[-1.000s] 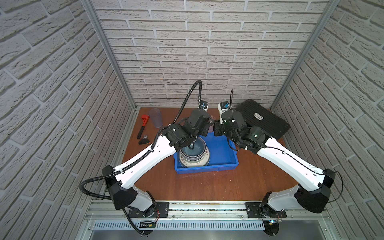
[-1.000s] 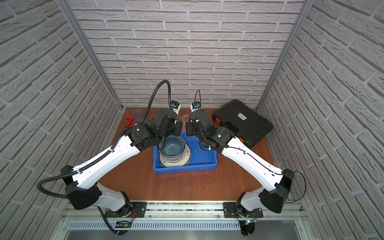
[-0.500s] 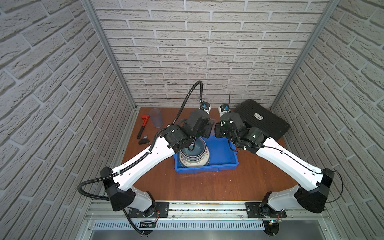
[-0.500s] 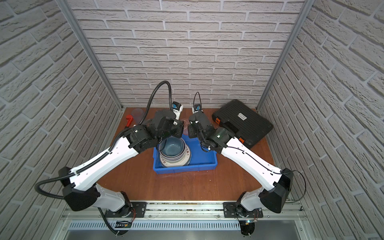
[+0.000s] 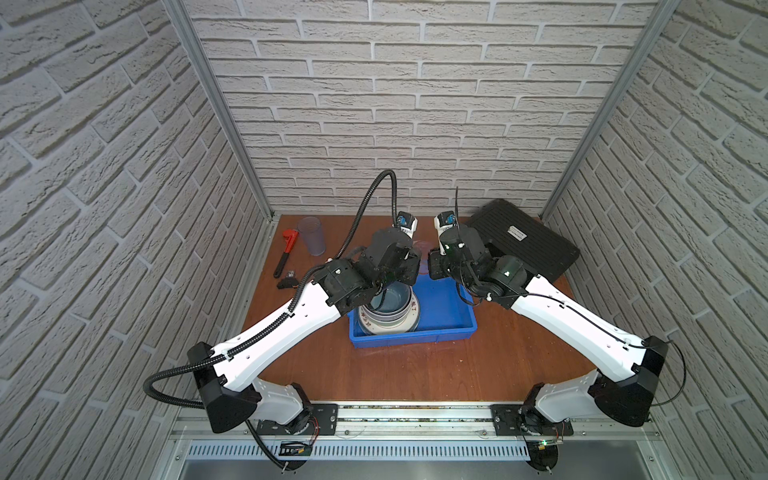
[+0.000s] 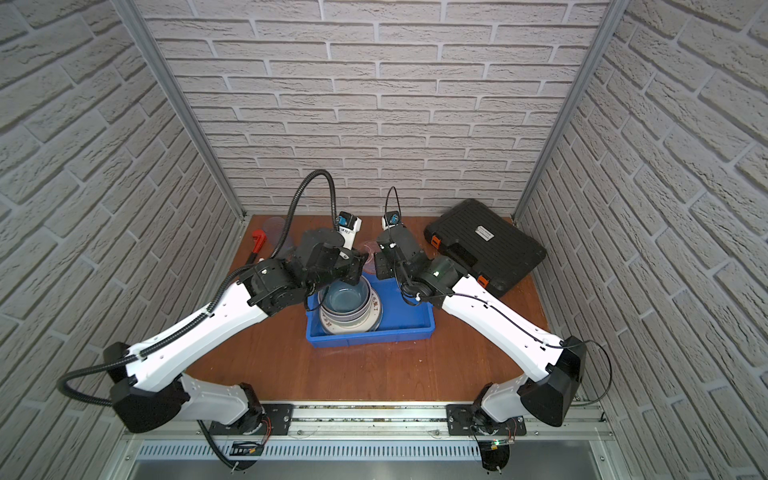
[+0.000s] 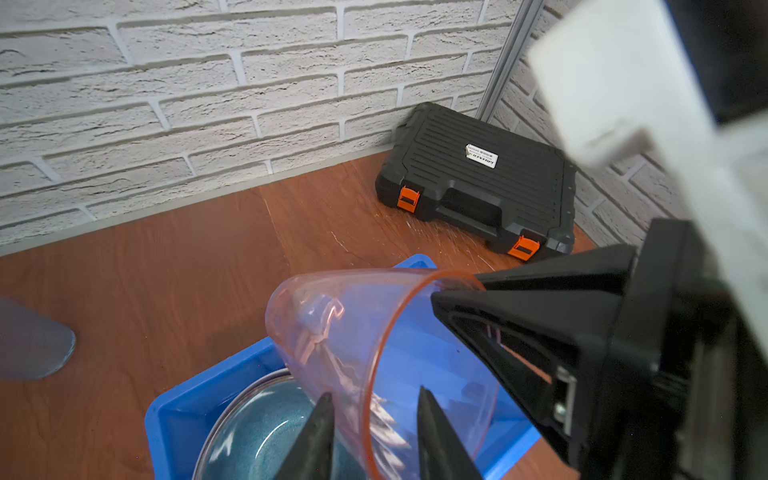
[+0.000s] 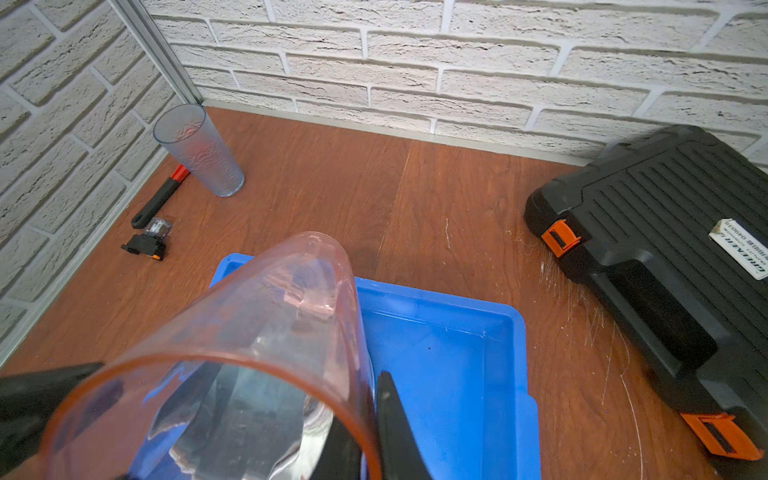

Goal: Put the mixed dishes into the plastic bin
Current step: 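Close the right gripper on the pink cup held by the left gripper, then open the left gripper and withdraw it while right gripper holds the cup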

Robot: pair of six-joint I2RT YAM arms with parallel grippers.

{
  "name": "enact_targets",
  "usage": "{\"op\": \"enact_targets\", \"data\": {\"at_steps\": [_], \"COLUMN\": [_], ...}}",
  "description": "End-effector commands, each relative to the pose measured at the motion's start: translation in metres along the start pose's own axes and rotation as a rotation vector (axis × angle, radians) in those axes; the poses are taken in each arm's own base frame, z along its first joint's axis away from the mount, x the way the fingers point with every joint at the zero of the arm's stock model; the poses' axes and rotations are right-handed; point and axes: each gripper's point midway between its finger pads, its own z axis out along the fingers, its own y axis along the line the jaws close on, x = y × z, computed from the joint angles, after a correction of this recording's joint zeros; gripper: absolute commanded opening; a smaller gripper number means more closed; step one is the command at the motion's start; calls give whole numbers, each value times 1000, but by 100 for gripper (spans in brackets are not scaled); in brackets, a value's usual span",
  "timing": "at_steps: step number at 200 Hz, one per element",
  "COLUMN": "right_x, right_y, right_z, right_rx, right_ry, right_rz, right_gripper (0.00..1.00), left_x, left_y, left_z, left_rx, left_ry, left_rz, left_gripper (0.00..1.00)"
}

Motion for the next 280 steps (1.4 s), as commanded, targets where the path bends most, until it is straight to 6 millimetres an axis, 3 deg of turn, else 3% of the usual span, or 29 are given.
{"op": "enact_targets", "data": {"at_steps": [1,38,84,122,208,280], "right_x": [-18,-7,6,14,39,57], "right_y": [-2,-20,-45,-60,-87,-112], "right_z": [-13,-6,4,16,55,85], "right_rx": [-40,-15,2,24,112,168], "right_ry": [-40,58,167,274,496,590], "right_rz": [39,27,22,-47,-147,-144], "right_gripper": [6,6,6,6,6,6], "left_x": [-14,-15,-10,-1,27,44], "left_y": [2,21,59,92,144,168], "left_z": [-11,-17,-29,-38,-56,-69], "left_rx": [16,-22,-98,-173,-292,-345], "left_ry": [-60,-61,-67,-33,22,61], "left_rz": [-35,-48,-85,-119,-183,-217], "left_gripper": [44,56,69,70,73,75]}}
